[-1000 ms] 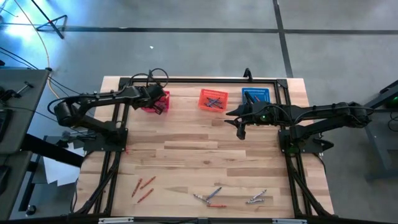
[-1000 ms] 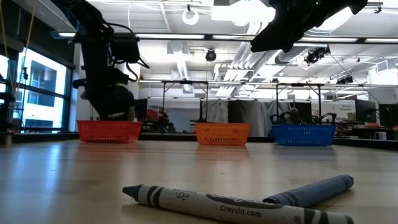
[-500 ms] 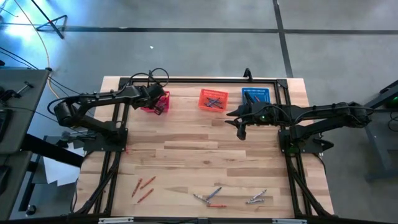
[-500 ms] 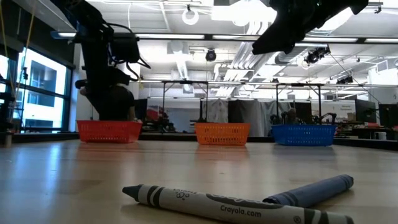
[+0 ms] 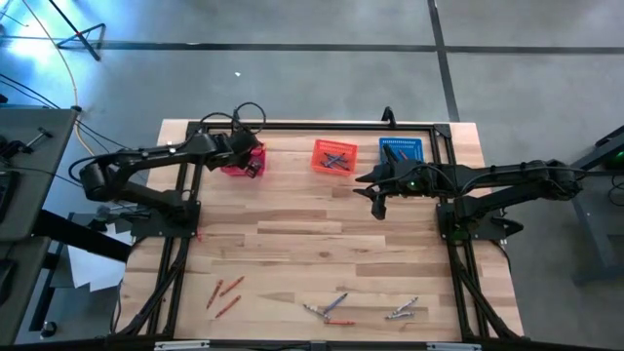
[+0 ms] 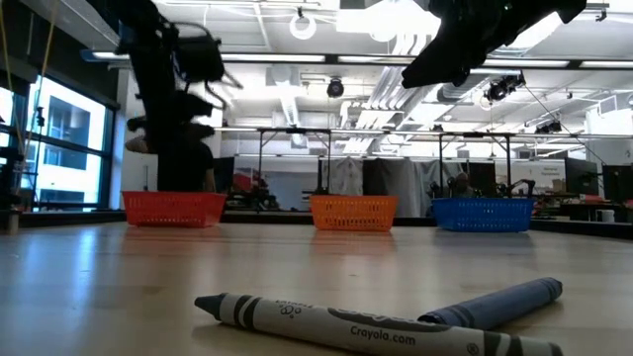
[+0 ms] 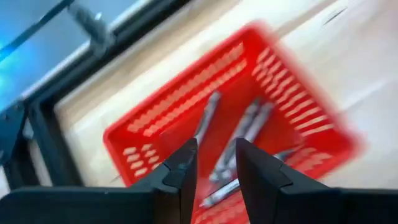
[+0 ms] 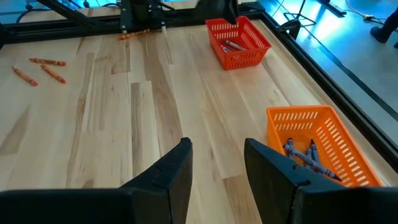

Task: Sort crayons
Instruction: Put the orange crayon into the blue bin

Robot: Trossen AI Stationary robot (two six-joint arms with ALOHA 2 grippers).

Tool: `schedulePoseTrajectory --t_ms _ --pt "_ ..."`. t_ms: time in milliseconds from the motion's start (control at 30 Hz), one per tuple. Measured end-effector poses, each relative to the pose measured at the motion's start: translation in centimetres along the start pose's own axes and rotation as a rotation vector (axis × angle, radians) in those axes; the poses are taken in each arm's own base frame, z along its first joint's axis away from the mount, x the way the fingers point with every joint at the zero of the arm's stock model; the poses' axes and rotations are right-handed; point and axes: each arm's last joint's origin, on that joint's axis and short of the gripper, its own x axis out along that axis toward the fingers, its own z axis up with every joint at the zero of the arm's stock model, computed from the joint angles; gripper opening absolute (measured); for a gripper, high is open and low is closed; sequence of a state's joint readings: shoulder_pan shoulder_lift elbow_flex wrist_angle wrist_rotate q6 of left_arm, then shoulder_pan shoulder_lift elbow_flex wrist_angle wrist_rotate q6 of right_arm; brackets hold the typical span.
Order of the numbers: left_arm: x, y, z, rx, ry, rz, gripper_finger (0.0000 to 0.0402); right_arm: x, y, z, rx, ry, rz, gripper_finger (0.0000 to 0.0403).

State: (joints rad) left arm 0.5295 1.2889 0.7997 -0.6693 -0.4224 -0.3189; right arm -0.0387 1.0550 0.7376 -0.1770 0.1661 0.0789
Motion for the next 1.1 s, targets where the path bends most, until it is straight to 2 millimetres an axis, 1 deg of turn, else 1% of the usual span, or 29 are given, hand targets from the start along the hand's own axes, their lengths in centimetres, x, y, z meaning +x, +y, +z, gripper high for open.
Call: schedulePoseTrajectory --t_ms 67,133,200,267,333,467,600,700,833,967,1100 --pt "-1.3 -0.3 0.5 0.004 -0.045 -0.065 0.0099 0.0 0.0 0.0 0.002 0.002 0.000 0.0139" --pt "-2.8 -0.9 0.6 -0.010 -0.069 -0.172 0.0099 0.0 0.0 -0.1 0.002 0.007 -0.001 0.0139" --pt "-4.2 -1.8 0.3 -0.039 -0.071 -0.317 0.0099 0.0 0.0 -0.1 0.002 0.010 0.000 0.0139" --pt "-5.3 -3.0 -0.5 -0.041 -0.025 -0.444 0.0099 0.0 0.0 -0.2 0.000 0.018 -0.001 0.0139" --pt "-6.3 -4.5 -1.8 -0.029 0.039 -0.524 0.0099 0.0 0.0 -0.2 -0.003 0.025 -0.002 0.0139" --pt "-8.1 -7.4 -5.0 0.015 0.217 -0.609 0.0099 0.0 0.0 -0.3 -0.015 0.029 -0.002 0.0139" --pt "-10.6 -9.7 -8.5 0.083 0.413 -0.743 0.0099 0.0 0.0 -0.3 -0.039 0.030 -0.002 0.0139" --pt "-12.1 -10.6 -10.5 0.061 0.485 -0.767 0.0099 0.0 0.0 -0.3 -0.041 0.032 -0.002 0.0139" --pt "-13.4 -11.2 -12.3 -0.006 0.491 -0.737 0.0099 0.2 0.0 -0.5 -0.046 0.045 -0.003 0.0139" --pt "-13.7 -11.8 -13.6 0.010 0.478 -0.705 0.0099 0.9 0.1 -0.8 -0.058 0.074 -0.004 0.0139" --pt "-13.6 -13.7 -14.8 0.035 0.512 -0.730 0.0099 2.0 0.2 -1.3 -0.062 0.114 -0.007 0.0139"
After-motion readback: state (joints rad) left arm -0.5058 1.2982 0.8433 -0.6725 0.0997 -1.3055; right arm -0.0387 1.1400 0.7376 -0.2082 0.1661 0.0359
